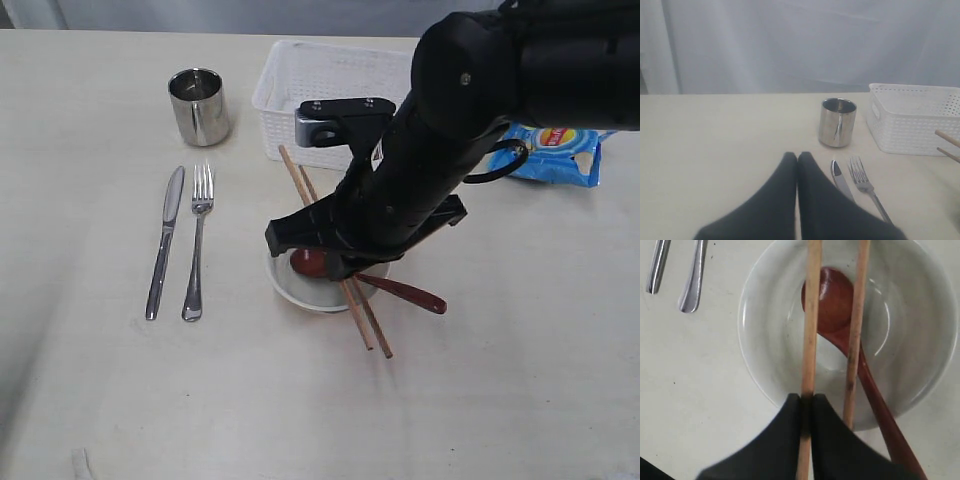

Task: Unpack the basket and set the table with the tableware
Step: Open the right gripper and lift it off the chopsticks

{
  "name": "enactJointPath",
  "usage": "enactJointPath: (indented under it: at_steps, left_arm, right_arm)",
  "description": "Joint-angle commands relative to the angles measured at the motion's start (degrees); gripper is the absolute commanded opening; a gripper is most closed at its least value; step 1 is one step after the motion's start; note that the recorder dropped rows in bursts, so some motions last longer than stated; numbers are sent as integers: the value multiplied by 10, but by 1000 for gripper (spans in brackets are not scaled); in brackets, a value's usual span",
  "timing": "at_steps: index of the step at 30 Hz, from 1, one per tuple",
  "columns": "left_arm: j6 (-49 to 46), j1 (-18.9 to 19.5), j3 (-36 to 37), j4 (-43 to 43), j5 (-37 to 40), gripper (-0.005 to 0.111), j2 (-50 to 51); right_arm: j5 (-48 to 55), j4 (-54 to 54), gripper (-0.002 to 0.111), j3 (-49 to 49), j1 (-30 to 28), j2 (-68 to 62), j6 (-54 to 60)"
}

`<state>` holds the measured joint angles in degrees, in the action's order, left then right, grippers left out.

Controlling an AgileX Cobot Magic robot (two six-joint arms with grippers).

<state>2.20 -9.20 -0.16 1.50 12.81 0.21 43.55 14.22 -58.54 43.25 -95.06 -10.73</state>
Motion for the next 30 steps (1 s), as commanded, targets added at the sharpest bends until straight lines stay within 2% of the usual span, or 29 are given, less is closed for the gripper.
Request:
enactJointPath:
  at_steps: [1,6,30]
  left_arm:
    - [0,-1,2,3,-6,0,-2]
    - [0,-1,2,3,-6,0,-2]
    - [0,-1,2,5,-6,0,-2]
  right_arm:
    - [-15,-8,0,0,3,0,-9]
    - [3,-8,0,1,3,0,-10]
    - [-33,-27,0,7,3,-23,-22]
